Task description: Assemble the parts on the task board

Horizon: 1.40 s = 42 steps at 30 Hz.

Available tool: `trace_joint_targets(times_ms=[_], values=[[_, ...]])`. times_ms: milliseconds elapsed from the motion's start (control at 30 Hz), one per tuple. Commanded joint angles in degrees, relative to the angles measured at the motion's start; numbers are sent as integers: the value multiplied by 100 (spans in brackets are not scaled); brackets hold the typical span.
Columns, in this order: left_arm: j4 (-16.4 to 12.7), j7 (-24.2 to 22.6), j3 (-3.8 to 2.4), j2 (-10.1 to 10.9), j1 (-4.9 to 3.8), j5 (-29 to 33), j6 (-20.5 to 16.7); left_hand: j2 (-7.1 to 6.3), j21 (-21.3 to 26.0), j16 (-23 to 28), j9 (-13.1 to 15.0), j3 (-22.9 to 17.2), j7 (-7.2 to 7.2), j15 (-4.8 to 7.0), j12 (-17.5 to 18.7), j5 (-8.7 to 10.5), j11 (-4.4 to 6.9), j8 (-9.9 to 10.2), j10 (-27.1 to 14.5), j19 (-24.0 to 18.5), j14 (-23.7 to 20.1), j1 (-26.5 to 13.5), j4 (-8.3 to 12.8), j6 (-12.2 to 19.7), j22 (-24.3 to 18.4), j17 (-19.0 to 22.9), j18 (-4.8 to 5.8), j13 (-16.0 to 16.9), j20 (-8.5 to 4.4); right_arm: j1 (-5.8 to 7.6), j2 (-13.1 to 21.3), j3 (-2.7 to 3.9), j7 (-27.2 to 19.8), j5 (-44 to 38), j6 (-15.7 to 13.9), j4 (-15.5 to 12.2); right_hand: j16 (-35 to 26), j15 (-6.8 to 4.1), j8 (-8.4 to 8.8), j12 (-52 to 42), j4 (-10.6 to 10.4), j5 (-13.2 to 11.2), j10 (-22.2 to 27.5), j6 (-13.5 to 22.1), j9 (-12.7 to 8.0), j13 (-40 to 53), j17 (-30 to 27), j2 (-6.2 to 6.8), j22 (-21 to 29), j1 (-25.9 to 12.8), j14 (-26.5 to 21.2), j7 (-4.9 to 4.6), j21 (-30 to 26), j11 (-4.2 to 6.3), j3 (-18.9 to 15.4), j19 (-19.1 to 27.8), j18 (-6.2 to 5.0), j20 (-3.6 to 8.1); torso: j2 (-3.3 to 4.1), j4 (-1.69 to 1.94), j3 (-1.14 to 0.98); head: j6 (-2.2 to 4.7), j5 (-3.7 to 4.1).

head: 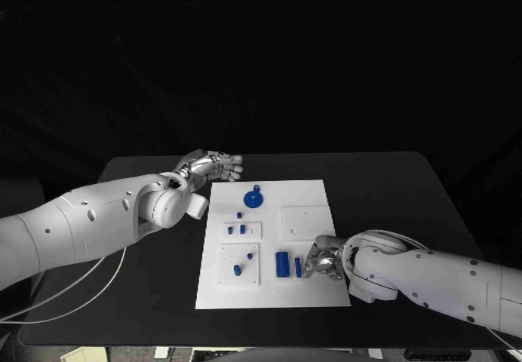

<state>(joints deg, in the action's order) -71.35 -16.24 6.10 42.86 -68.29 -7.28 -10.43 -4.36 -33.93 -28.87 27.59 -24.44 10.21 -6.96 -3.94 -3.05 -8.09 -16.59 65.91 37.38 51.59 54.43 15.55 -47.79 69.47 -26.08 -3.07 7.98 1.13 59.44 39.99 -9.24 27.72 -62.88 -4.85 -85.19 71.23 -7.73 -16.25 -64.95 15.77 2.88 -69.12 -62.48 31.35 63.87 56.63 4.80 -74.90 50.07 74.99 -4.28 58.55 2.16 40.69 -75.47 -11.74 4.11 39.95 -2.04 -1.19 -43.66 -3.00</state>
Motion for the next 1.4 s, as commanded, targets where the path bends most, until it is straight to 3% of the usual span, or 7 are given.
trace_joint_targets(times_ms=[33,233,500,1000,1100,1233,1400], values=[[-16,-38,-2,0,-6,-23,54,25,36,21,-8,-12,-2,-20,-7,4,15,-33,11,-18,-14,34,29,36,6,-6,-81,-9,29,-6,25,-1,-51,61,28,0,9,-10,-30,20,-17,72,-26,-7,-6,7,-1,89,-69,-176,22,4,24,-12,-138,-20,-326,-49,-1,-1,0,12,-2],[2,-57,-2,3,-6,-23,53,23,38,23,-9,-10,-1,-20,-7,4,14,-33,11,-18,-14,31,27,36,7,-8,-80,-9,30,-3,142,28,-205,149,-41,-30,-3,-12,-1,38,-169,351,8,26,-28,11,-11,449,-54,-566,20,-6,3,-15,-447,-14,-326,-37,-4,-2,0,47,-5],[126,-129,-1,-27,-5,-11,29,17,40,27,-9,-7,-2,-21,-8,4,15,-35,13,-18,-16,29,27,34,10,-11,-79,-9,31,141,256,287,-1243,649,-330,192,-48,43,152,57,-260,505,102,358,-61,22,-26,625,-38,-752,-10,-96,-57,-95,-759,47,-326,32,-30,-18,8,290,7],[1156,-363,-13,-341,-94,131,48,80,86,195,-11,-43,-65,-11,-29,-1,103,-89,114,-64,-140,242,93,-44,67,-33,-54,7,31,484,-775,1007,-3799,3319,-403,3034,-886,256,269,866,37,741,968,798,5,-514,-411,111,272,40,-858,-307,-972,-303,-970,1044,-286,-219,-382,-88,99,916,-2],[1346,-421,-17,-398,-146,268,66,53,219,359,-28,-9,-113,-33,10,1,138,-80,50,-271,-306,322,92,-20,58,-2,35,-16,62,482,-967,1149,-3980,3561,-354,3447,-1531,435,278,1517,63,690,1375,891,31,-1041,-759,63,565,222,-1376,-407,-1618,-430,-893,1652,-175,-464,-426,-90,102,1063,-35],[1621,-519,-24,-523,-174,505,52,6,457,638,-67,49,-159,-122,40,5,116,-26,-259,-573,-647,309,83,85,-8,102,155,-131,133,434,-1179,1295,-4170,3943,-140,3926,-2915,1082,331,3111,68,587,1763,1130,33,-2458,-1564,15,1323,415,-2229,-556,-2952,-780,-729,2792,85,-926,-468,-79,81,1129,-53],[1877,-585,-26,-662,-176,677,40,-12,585,757,-85,80,-187,-148,30,5,113,4,-432,-712,-790,281,78,148,-49,153,212,-206,167,335,-1273,1401,-4275,4193,-5,4226,-3840,1397,319,4135,55,523,1460,1249,11,-3620,-2180,-25,1888,386,-2269,-552,-3664,-954,-873,3064,138,-1215,-535,-65,63,1151,-78]])
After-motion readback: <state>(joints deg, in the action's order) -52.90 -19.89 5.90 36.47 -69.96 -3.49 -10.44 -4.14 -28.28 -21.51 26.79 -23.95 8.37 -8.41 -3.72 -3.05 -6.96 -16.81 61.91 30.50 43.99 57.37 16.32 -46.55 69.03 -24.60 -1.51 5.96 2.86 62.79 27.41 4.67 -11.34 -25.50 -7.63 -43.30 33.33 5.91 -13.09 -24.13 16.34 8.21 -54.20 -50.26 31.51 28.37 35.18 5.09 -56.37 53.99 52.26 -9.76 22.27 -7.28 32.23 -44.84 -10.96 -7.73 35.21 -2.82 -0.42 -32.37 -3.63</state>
